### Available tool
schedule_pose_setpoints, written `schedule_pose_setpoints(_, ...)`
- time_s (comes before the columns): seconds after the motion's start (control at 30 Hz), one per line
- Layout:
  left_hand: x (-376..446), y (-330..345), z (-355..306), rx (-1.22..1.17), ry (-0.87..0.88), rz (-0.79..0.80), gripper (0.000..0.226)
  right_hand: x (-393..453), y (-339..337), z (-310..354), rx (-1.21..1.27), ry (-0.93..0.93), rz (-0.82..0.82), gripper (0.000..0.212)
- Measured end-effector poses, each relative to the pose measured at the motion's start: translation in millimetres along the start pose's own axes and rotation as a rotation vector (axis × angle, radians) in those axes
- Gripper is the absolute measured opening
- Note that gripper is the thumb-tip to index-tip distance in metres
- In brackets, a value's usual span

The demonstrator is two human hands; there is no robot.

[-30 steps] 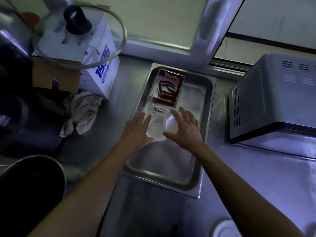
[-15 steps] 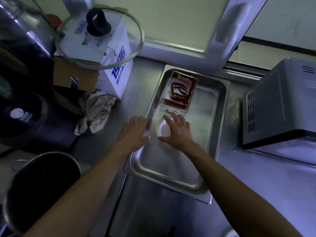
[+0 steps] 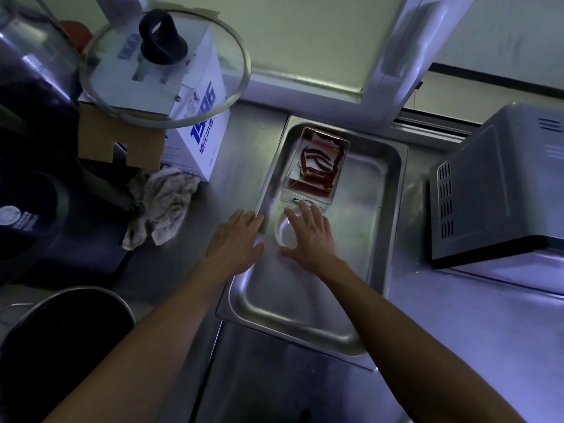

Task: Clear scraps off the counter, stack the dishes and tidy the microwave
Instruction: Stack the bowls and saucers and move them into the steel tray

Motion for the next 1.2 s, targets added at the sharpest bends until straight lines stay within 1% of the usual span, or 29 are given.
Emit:
schedule_pose_setpoints(0.2,-2.0,-2.4,4.5,0.006,-0.010,-0.009,0.060,4.5,8.1,-0.3,0.010,0.000,0.033,0.095)
schedule_pose_setpoints(0.4,-11.2,-8.2,-4.3,0.020,-0.027,-0.003,0.058,-9.8,2.5,-5.9,0.021,0.000,0.005,0.087)
schedule_pose_setpoints(0.63,-31.3,-18.6,-39.0,0.000,-0.056,-0.020,0.067,-44.9,-27.3,-28.4,0.021,0.014,-0.049,0.075)
schedule_pose_setpoints(0.77,-44.4,-21.1,-68.8,0.018,-0.061,-0.021,0.069,-73.1,-41.9,-49.9,0.034,0.048,-0.043,0.071)
schedule_pose_setpoints(0.93,-62.5,-26.1,-115.7,0.064,0.007,-0.035,0.064,-112.4,-68.9,-74.8,0.040,0.088,-0.064,0.066)
schedule_pose_setpoints(1.1,-75.4,-34.5,-168.1,0.086,0.109,-0.037,0.050,-165.2,-104.2,-97.2,0.030,0.148,-0.138,0.062)
schedule_pose_setpoints(1.2,-83.0,-33.8,-195.6,0.091,0.182,-0.036,0.053,-201.2,-116.9,-114.1,0.031,0.227,-0.157,0.061)
Point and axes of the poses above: each hand's wrist, its own x-axis towards the middle knuckle, its own y-axis out of the palm, z = x × y, the point moved 7 cm from there along x, towards the middle knuckle, and after that the axes turned 9 degrees about -z, right-handed, at the moved point
